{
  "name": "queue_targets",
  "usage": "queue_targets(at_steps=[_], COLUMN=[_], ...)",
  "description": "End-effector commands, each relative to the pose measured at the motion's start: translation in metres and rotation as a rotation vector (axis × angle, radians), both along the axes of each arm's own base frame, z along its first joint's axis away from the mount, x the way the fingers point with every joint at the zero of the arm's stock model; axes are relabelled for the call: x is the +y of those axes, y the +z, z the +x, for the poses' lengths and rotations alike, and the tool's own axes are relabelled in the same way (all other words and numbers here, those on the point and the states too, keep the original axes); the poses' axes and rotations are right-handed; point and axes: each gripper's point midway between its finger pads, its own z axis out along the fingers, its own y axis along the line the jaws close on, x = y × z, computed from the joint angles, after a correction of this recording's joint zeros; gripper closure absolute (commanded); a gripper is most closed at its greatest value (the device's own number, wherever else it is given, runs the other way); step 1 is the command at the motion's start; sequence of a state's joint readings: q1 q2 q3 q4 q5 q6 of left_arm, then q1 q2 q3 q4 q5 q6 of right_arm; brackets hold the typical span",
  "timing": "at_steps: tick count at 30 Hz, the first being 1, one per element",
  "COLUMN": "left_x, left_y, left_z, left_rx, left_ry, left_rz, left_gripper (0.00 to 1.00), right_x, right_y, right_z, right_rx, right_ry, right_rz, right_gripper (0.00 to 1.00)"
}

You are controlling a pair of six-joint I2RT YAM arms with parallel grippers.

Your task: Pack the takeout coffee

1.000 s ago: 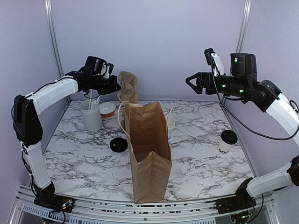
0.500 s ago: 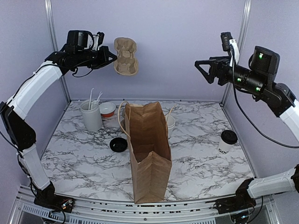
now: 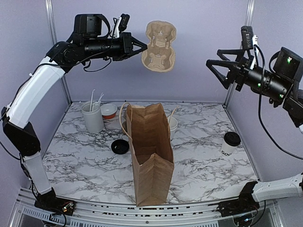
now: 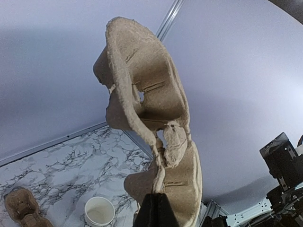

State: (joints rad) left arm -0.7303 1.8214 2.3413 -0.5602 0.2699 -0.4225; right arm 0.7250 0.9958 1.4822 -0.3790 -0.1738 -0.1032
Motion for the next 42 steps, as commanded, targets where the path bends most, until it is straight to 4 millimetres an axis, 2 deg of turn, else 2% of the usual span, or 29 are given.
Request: queue_targets(at_steps=[1,9,12,18,25,31,37,42], left_x=[-0.038,-0.086,-0.1,-0.121,-0.134,-0.139,-0.145,-0.148], left_y=[-0.014,-0.052,-0.066,-0.085,-0.104,-0.12,-0.129,-0.134], left_z=[-0.025,-0.058,-0.064,-0.078,-0.088,-0.089,-0.09,-0.092], left_rx=[0.015,0.031,0.029,0.005,-0.011,-0.013,-0.009,-0.002], left_ry=[-0.082,-0.161,-0.171,-0.208,-0.268,-0.29,-0.315,-0.329], left_rz=[0.034,0.131,0.176,0.232,0.285,0.327,0.34,0.345], left_gripper=[1.0,1.0,1.0,1.0,1.0,1.0,1.0,1.0], right_x=[-0.008,-0.031,-0.034,-0.036,-0.04,-0.035,-0.03,-0.027], right_y=[0.01,0.003,-0.012,-0.057,-0.089,-0.111,-0.135,-0.148], right_z=[-0.02,-0.041,-0.034,-0.007,0.016,0.021,0.03,0.035], right_rx=[-0.056,-0.072,-0.03,0.068,0.094,0.124,0.151,0.15], right_ry=[0.019,0.002,-0.039,-0.144,-0.238,-0.243,-0.265,-0.277], right_rz=[-0.032,-0.08,-0.14,-0.29,-0.409,-0.47,-0.529,-0.56], right_gripper=[0.13,0.14,0.14,0.16,0.16,0.16,0.17,0.18])
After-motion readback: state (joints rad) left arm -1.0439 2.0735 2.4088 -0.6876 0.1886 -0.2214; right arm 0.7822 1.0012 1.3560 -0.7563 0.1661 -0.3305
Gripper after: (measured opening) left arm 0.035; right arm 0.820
